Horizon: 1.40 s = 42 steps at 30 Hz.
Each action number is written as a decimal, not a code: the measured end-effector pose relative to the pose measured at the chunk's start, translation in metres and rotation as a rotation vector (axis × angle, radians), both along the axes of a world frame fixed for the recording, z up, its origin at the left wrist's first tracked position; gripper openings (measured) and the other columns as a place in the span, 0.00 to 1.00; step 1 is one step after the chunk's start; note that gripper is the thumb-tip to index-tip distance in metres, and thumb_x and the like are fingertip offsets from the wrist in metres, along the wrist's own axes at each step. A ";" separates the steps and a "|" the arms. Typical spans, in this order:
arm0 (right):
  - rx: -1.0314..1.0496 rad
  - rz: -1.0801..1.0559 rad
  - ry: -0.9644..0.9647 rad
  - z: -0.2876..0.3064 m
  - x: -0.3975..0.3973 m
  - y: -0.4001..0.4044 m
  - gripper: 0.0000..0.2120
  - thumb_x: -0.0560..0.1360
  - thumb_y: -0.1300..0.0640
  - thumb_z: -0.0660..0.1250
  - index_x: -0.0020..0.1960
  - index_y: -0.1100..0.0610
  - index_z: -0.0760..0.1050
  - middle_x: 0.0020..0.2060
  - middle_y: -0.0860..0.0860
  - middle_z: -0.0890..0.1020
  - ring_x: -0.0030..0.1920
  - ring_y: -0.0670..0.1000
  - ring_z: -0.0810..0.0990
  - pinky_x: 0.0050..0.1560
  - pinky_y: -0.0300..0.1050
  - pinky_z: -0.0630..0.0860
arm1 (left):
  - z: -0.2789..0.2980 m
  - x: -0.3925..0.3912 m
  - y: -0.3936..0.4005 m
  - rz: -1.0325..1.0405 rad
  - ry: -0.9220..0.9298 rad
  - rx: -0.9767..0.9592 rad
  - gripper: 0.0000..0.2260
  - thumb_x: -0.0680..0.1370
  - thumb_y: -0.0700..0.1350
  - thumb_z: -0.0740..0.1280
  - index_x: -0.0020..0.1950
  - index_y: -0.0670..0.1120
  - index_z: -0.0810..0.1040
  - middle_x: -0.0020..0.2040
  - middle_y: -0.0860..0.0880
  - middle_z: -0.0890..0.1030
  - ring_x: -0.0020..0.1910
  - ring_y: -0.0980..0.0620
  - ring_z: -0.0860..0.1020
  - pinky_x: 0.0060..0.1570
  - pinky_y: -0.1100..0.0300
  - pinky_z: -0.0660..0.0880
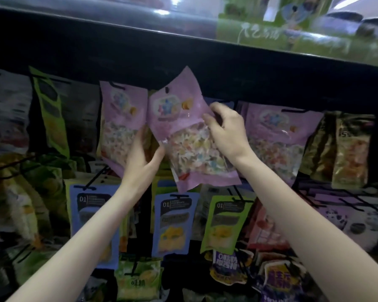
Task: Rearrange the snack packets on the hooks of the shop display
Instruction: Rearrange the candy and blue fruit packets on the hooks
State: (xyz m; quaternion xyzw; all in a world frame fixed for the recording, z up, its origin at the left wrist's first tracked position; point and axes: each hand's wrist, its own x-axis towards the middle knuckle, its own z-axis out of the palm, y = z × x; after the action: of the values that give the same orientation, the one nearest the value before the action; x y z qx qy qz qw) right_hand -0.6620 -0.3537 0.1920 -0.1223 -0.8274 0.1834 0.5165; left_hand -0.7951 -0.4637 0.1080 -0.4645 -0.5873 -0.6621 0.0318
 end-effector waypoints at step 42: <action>-0.068 -0.417 0.049 -0.024 0.192 0.145 0.22 0.76 0.69 0.60 0.69 0.58 0.68 0.64 0.57 0.68 0.51 0.46 0.70 0.42 0.17 0.63 | 0.039 0.145 0.163 -0.338 0.192 -0.118 0.38 0.75 0.45 0.68 0.77 0.53 0.48 0.60 0.60 0.71 0.58 0.64 0.72 0.49 0.77 0.69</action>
State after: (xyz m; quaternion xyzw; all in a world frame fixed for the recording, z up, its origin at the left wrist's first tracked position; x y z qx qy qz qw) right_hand -0.4698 -0.2083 0.1682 -0.3036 -0.7646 0.1031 0.5590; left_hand -0.6496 -0.3011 0.1467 -0.6184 -0.5332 -0.5750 -0.0514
